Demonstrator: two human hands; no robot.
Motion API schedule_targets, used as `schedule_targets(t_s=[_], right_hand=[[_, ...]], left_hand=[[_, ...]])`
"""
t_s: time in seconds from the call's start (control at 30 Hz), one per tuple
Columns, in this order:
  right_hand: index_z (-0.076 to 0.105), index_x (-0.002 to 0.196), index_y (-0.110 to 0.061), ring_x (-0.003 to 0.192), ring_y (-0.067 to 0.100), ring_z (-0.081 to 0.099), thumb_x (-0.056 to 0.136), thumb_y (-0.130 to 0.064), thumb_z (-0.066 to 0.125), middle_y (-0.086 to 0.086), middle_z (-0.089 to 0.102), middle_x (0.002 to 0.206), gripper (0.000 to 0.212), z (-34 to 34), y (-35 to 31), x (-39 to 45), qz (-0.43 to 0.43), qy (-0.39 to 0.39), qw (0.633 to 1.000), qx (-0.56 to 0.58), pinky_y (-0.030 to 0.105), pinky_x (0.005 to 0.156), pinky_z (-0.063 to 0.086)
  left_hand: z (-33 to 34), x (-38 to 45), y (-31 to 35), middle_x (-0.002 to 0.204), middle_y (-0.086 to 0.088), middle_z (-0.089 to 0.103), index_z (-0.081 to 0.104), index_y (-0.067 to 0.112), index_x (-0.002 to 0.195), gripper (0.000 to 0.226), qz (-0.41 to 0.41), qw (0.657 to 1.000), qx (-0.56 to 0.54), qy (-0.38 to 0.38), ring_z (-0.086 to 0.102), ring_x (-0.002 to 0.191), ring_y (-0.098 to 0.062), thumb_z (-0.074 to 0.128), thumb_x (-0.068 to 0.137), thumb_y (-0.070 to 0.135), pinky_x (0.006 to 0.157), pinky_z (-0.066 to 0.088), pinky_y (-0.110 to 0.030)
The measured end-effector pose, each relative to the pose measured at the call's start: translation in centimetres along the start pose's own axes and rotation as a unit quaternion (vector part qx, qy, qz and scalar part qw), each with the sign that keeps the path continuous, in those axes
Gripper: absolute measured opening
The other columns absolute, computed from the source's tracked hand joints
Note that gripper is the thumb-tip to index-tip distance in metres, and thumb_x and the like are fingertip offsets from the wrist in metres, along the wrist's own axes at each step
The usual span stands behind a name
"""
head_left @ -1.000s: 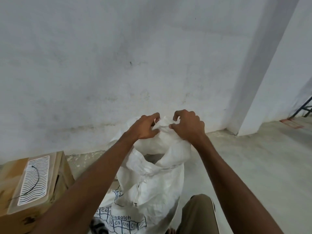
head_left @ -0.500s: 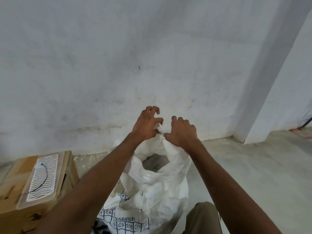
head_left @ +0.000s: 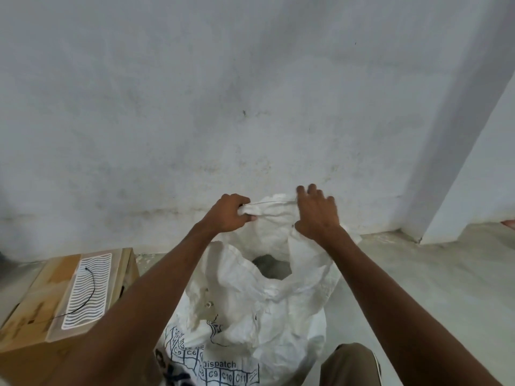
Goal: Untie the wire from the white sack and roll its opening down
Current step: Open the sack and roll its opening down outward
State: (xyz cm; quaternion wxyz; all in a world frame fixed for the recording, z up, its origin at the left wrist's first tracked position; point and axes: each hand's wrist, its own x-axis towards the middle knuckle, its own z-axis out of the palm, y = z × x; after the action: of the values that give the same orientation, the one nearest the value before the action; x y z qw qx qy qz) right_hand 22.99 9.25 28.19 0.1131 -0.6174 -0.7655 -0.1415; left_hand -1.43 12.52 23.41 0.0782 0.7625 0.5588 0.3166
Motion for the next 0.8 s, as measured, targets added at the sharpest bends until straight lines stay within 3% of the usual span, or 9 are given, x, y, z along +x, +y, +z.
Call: schedule_targets(t_s=[0.1,0.2,0.27,0.37,0.43,0.5,0.57,0.67,0.8], right_hand=[[0.05,0.133,-0.024,0.117,0.031,0.053,0.078,-0.039,0.068,0.004,0.054,0.128,0.061,0.4,-2.7,1.2,-0.067,-0.008,0.997,0.044,0.05,0.097,0.045],[0.063,0.099,-0.024,0.106,0.027,0.057,0.087,-0.022,0.059,-0.001,0.06,0.1,0.013,0.4,-3.2,2.1,-0.072,0.014,0.997,0.014,0.043,0.089,0.042],[0.057,0.084,-0.026,0.096,0.026,0.061,0.084,-0.013,0.054,-0.005,0.055,0.083,0.013,0.0,-2.5,2.3,-0.039,-0.002,0.997,0.069,0.04,0.083,0.039],[0.061,0.089,-0.026,0.094,0.026,0.064,0.083,-0.012,0.054,-0.006,0.058,0.081,0.017,-0.4,-1.2,2.4,0.003,-0.011,0.998,0.058,0.039,0.082,0.036],[0.061,0.11,-0.025,0.106,0.026,0.061,0.086,-0.015,0.057,-0.002,0.064,0.102,0.026,-0.4,-1.1,2.4,-0.001,0.001,0.999,-0.037,0.044,0.092,0.039],[0.05,0.131,-0.021,0.118,0.026,0.055,0.082,-0.023,0.069,0.002,0.059,0.123,0.052,0.2,-2.1,2.6,-0.053,0.025,0.992,-0.114,0.049,0.105,0.037],[0.045,0.136,-0.021,0.122,0.025,0.054,0.075,-0.032,0.077,0.003,0.055,0.129,0.069,0.5,-4.0,3.0,-0.142,0.037,0.986,-0.076,0.05,0.11,0.034],[0.054,0.127,-0.023,0.117,0.025,0.057,0.086,-0.037,0.071,0.001,0.06,0.121,0.047,0.2,-7.5,3.2,-0.2,0.025,0.979,-0.012,0.042,0.1,0.04],[0.064,0.108,-0.021,0.096,0.027,0.065,0.095,-0.022,0.059,0.001,0.059,0.103,0.013,0.3,-7.4,3.5,-0.172,0.007,0.984,0.039,0.035,0.072,0.043]], left_hand=[[-0.4,0.5,2.1,0.064,0.009,0.066,0.069,0.022,0.073,0.017,0.029,0.999,-0.038,-0.006,0.061,0.059,-0.007,0.083,0.078,0.031,0.056,0.046,-0.023],[-1.6,0.6,2.1,0.062,0.011,0.061,0.069,0.017,0.077,0.023,0.041,0.998,-0.032,-0.044,0.054,0.056,-0.004,0.087,0.074,0.031,0.054,0.036,-0.012],[-2.3,-0.1,0.0,0.061,0.013,0.054,0.065,0.022,0.077,0.025,0.017,0.997,-0.002,-0.08,0.048,0.056,-0.003,0.085,0.076,0.037,0.056,0.034,-0.015],[-2.6,-1.8,-4.3,0.064,0.011,0.049,0.049,0.027,0.067,0.04,-0.027,0.992,0.018,-0.125,0.046,0.063,-0.01,0.074,0.085,0.052,0.068,0.04,-0.032],[-2.6,-2.8,-5.8,0.064,0.008,0.045,0.043,0.021,0.065,0.051,-0.042,0.993,0.007,-0.109,0.042,0.061,-0.012,0.072,0.085,0.057,0.066,0.037,-0.032],[-2.7,-3.1,-5.5,0.059,0.005,0.042,0.041,0.014,0.065,0.056,-0.036,0.997,-0.01,-0.06,0.038,0.055,-0.011,0.072,0.085,0.056,0.06,0.032,-0.029],[-2.7,-2.8,-4.3,0.056,0.007,0.043,0.041,0.02,0.063,0.051,-0.023,0.999,-0.024,-0.01,0.039,0.052,-0.01,0.071,0.087,0.053,0.057,0.032,-0.028],[-2.5,-2.0,-1.8,0.059,0.007,0.054,0.051,0.028,0.068,0.035,0.003,0.999,-0.04,0.003,0.048,0.053,-0.009,0.073,0.087,0.048,0.056,0.038,-0.027],[-3.4,-2.1,-1.6,0.065,0.01,0.058,0.064,0.024,0.09,0.031,0.003,0.999,-0.034,-0.036,0.05,0.057,-0.004,0.081,0.08,0.047,0.056,0.038,-0.018]])
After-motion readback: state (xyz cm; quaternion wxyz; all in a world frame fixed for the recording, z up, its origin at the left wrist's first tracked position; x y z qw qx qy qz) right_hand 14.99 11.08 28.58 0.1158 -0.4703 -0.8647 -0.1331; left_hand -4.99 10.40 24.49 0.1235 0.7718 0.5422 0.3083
